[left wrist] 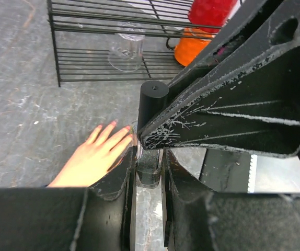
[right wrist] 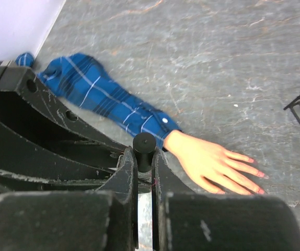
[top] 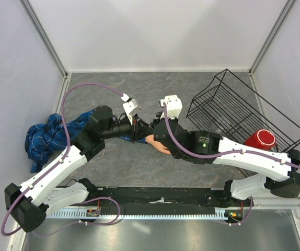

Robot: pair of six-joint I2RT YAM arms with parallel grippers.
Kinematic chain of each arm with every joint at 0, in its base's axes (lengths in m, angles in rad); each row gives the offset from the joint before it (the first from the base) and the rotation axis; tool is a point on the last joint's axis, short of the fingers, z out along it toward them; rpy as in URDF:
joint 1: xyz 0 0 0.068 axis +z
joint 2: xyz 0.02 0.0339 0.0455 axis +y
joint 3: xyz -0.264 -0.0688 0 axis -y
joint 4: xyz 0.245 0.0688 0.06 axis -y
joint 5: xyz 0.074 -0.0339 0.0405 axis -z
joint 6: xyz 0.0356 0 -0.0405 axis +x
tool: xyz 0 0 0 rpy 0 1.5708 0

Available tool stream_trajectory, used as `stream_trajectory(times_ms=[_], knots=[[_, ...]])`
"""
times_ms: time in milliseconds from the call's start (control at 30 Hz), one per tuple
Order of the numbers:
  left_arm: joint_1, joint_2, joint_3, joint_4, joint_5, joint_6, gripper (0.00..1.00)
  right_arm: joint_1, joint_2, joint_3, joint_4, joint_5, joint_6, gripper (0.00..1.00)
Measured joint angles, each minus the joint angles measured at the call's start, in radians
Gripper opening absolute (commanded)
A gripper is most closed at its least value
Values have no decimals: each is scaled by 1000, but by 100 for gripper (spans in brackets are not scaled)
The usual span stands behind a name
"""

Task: Paint the nails

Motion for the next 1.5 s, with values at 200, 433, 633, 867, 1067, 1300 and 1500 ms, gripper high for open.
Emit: stream_trajectory(times_ms=[200, 433, 633, 867, 1067, 1300, 1500], knots=[[0, 3, 1, 15, 4, 4, 2, 5, -3, 2, 7, 14, -3, 51], [13, 75, 6, 39, 56, 3, 2, -23, -144, -6, -6, -180, -78, 61], [13, 93, 6, 129, 257, -18, 2, -80, -233, -1, -46, -380, -161, 55], [13, 100, 6, 233, 417, -62, 2, -151, -205, 13, -142, -498, -206, 50], [13, 112, 6, 256, 463, -77, 2, -167, -206, 20, -156, -541, -229, 48], [13, 115, 6, 260, 487, -83, 2, -179, -194, 35, -155, -594, -250, 35], [13, 116, 6, 259, 490, -84, 2, -187, -182, 40, -149, -641, -274, 0]])
